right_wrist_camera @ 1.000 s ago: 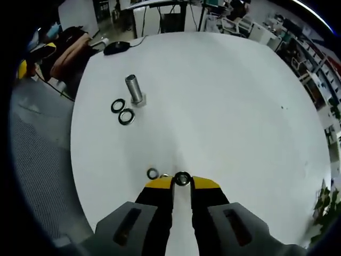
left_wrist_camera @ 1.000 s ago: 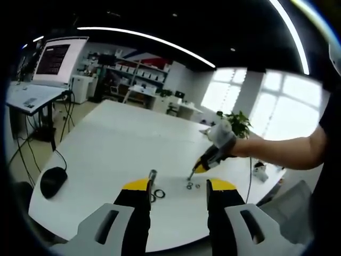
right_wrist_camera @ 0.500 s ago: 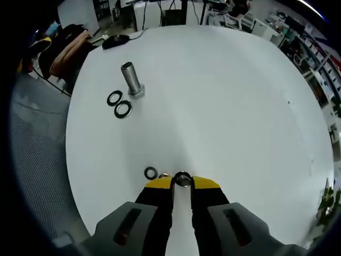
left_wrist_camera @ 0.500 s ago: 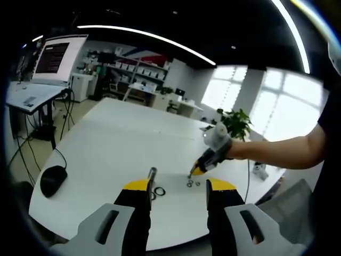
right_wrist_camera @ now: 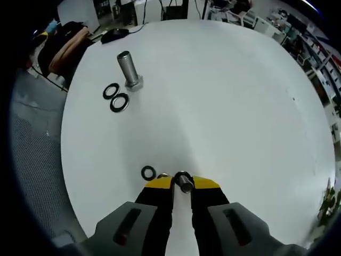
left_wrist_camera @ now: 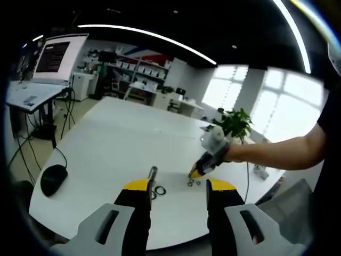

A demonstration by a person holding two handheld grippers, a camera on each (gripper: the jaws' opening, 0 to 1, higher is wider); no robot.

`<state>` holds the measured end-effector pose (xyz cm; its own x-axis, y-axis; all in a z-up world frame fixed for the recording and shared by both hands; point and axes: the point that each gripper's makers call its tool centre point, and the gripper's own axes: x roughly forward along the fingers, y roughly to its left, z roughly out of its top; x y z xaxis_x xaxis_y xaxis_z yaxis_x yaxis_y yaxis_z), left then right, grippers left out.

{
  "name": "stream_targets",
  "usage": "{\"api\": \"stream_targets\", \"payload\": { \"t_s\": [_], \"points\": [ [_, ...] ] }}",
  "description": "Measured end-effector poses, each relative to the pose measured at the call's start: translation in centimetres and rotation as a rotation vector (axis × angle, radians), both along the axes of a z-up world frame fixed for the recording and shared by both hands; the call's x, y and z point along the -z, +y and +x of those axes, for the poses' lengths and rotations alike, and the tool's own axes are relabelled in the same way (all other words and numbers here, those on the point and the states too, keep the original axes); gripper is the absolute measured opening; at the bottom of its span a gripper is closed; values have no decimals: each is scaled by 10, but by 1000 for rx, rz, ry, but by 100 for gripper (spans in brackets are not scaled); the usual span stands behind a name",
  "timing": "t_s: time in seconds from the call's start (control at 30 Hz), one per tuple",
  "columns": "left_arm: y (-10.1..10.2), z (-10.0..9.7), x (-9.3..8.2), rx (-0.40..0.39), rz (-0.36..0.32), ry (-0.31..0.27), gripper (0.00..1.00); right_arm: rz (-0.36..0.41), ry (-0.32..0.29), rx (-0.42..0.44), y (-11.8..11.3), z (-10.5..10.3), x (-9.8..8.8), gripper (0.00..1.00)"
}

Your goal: Place the washer onto the threaded stud by aligning its center hole with the stud, sliding it down to the base, and recovering from edge contact or off-axis alignment until the washer reaches the visible bottom stop.

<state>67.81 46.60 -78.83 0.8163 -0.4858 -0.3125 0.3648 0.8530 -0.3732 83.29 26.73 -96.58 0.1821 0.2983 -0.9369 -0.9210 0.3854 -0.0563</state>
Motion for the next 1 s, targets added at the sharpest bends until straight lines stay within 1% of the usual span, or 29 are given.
{"api": "stream_targets", "payload": {
  "t_s": [0.07,0.1,0.13,0.17,0.2,0.23,0.6,1.0],
  "points": [
    [0,0,0,0,1,1,39,5,19,6,0,-1,1,14],
    [0,0,0,1,2,1,39,-11,49,11,-3,-4,3,14],
    [0,0,0,1,2,1,39,-11,47,9,-3,-4,3,15],
    [0,0,0,1,2,1,39,-5,47,7,-3,-4,4,18],
    [-1,0,0,2,2,1,39,-1,48,11,-3,-5,4,23],
    [-1,0,0,2,2,1,39,0,45,16,-5,-6,4,25],
    [-1,0,-1,4,2,-2,38,7,53,33,-23,-19,0,25],
    [-2,0,-2,4,0,-6,38,35,60,51,-24,-30,0,25]
  ]
}}
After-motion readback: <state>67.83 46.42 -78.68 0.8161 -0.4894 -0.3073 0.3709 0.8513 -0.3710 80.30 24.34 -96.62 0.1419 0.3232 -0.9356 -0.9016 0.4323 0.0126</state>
